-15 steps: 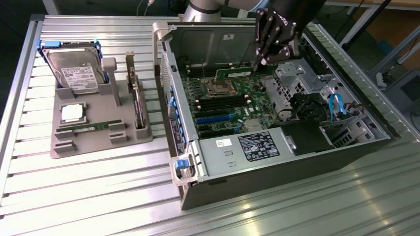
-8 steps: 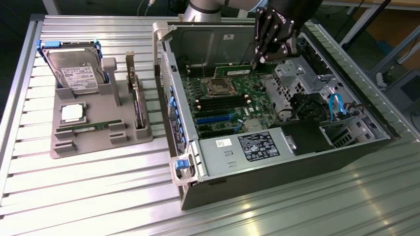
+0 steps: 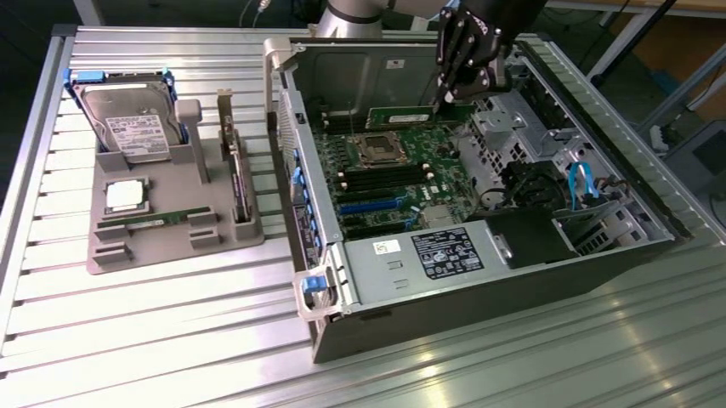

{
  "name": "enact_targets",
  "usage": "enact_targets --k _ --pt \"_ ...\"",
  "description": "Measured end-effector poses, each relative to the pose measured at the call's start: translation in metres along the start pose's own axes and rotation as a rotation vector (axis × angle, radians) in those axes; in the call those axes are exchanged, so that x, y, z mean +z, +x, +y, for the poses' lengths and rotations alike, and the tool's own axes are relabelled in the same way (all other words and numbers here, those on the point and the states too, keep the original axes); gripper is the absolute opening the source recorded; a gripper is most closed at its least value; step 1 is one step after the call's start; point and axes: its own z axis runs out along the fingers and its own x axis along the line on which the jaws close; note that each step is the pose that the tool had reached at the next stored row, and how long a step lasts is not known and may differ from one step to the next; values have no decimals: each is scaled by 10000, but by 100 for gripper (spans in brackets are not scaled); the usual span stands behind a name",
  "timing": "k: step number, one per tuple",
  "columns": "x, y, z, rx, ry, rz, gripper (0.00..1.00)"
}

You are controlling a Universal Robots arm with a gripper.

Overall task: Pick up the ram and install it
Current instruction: 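Pick up the ram and move it above insertion slot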

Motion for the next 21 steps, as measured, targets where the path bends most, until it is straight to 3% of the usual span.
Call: enact_targets --k 13,17,21 --pt "15 -292 10 255 5 -8 12" --pt "16 -305 11 261 6 -8 12" --pt "54 -305 10 258 1 -131 12"
